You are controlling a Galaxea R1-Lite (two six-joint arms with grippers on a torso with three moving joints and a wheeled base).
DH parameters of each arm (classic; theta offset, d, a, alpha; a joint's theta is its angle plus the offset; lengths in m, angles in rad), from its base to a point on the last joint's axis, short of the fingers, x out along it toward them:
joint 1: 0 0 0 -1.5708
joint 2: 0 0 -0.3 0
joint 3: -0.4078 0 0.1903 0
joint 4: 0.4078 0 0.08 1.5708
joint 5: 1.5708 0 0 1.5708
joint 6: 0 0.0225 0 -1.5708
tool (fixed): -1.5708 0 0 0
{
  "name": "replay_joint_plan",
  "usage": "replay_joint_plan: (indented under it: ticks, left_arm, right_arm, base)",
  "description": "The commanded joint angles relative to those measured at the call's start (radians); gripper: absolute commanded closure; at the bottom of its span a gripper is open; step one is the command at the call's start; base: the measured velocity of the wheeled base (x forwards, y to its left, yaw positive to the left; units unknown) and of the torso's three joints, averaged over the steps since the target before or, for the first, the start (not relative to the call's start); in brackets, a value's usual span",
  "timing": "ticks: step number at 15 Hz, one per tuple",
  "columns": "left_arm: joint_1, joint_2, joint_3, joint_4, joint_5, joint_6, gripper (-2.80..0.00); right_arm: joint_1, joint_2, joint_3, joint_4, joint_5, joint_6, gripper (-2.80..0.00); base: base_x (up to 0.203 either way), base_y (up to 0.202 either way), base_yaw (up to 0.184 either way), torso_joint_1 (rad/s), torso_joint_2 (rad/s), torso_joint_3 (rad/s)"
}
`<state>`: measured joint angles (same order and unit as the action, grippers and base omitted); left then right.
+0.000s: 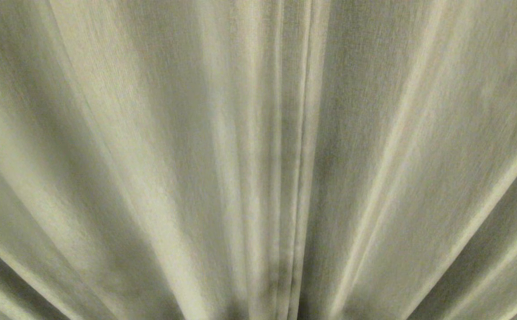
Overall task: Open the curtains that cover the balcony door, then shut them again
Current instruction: Pull the outer curtains open on both sides
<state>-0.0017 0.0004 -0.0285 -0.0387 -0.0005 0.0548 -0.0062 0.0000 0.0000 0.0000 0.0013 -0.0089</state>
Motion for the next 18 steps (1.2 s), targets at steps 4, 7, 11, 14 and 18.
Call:
replay_joint_plan:
  ticks: [4, 7, 11, 14, 18]
  left_arm:
    - [0.001, 0.11, -0.172, 0.023, 0.027, 0.011, 0.0]
    - [0.0, 0.316, -0.345, 0.019, 0.027, 0.039, 0.0]
    - [-0.001, 0.633, -0.619, -0.029, 0.023, 0.078, 0.0]
    - [-0.001, 0.842, -0.754, -0.171, 0.025, 0.087, -2.8]
    - [-0.002, 0.961, -0.865, -0.236, 0.027, 0.094, -2.8]
  right_arm:
    - [0.0, 0.002, 0.0, 0.0, 0.0, 0.0, 0.0]
    - [0.0, 0.002, 0.0, 0.0, 0.0, 0.0, 0.0]
    - [0.0, 0.002, 0.0, 0.0, 0.0, 0.0, 0.0]
    - [0.0, 0.002, 0.0, 0.0, 0.0, 0.0, 0.0]
    - [0.0, 0.002, 0.0, 0.0, 0.0, 0.0, 0.0]
  base:
    - [0.0, 0.0, 0.0, 0.0, 0.0, 0.0]
    - [0.0, 0.0, 0.0, 0.0, 0.0, 0.0]
    - [0.0, 0.0, 0.0, 0.0, 0.0, 0.0]
    - [0.0, 0.0, 0.0, 0.0, 0.0, 0.0]
    - [0.0, 0.0, 0.0, 0.0, 0.0, 0.0]
